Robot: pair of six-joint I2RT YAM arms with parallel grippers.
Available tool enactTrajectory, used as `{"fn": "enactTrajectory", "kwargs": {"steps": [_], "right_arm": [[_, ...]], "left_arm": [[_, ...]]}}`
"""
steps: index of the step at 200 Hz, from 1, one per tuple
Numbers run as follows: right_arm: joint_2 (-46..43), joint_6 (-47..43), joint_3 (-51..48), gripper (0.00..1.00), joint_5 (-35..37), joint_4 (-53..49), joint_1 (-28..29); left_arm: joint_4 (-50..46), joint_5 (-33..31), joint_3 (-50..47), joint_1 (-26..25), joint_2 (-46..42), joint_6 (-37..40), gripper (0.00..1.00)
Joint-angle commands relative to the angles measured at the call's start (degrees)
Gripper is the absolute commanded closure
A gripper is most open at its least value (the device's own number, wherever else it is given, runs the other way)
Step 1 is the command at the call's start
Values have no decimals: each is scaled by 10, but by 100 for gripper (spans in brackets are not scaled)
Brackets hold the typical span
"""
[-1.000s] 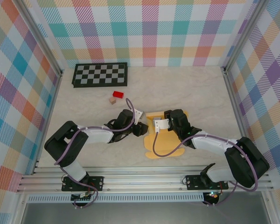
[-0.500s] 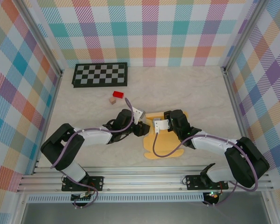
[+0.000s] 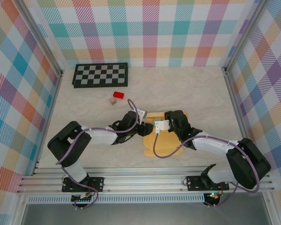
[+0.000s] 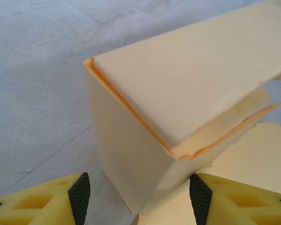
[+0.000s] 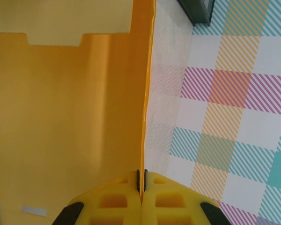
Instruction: Fold the paper box
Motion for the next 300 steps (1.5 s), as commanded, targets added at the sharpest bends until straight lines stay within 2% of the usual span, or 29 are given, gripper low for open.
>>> {"fn": "enactTrajectory", "kwargs": {"steps": [1, 69, 99, 126, 143, 159, 176, 192, 214, 238, 245, 260, 300], "right_arm": [[-10, -4, -9, 100, -13, -23, 15], [-11, -6, -17, 100, -15, -47, 21], [-6, -2, -19, 100, -15, -63, 23], [-4, 6, -17, 100, -14, -76, 28], [-7, 14, -18, 100, -12, -83, 32], [-19, 29, -13, 100, -14, -100, 33], [-43, 72, 10, 100, -22, -147, 33], [-80, 121, 32, 95, -44, -185, 27], [-135, 220, 76, 86, -122, -270, 0], [-165, 302, 113, 83, -195, -331, -29], [-168, 321, 124, 83, -215, -351, -33], [-168, 361, 147, 76, -246, -374, -38], [-95, 543, 208, 75, -284, -375, -76]], "left_arm": [[-20, -95, 28, -10, 22, -28, 40], [-6, -160, 32, -13, 39, -2, 49], [24, -159, 36, -13, 50, 13, 54], [19, -166, 57, -13, 65, 14, 70], [-7, -205, 73, -14, 73, 20, 83], [-39, -240, 90, -14, 81, 37, 89], [-42, -246, 90, -13, 82, 63, 93], [-40, -249, 81, -13, 81, 86, 96], [-38, -266, 68, -14, 73, 107, 97], [-40, -278, 61, -13, 65, 137, 97], [-40, -281, 59, -12, 63, 143, 97], [-39, -285, 56, -11, 62, 155, 97], [-12, -277, 41, -10, 58, 173, 97]]}}
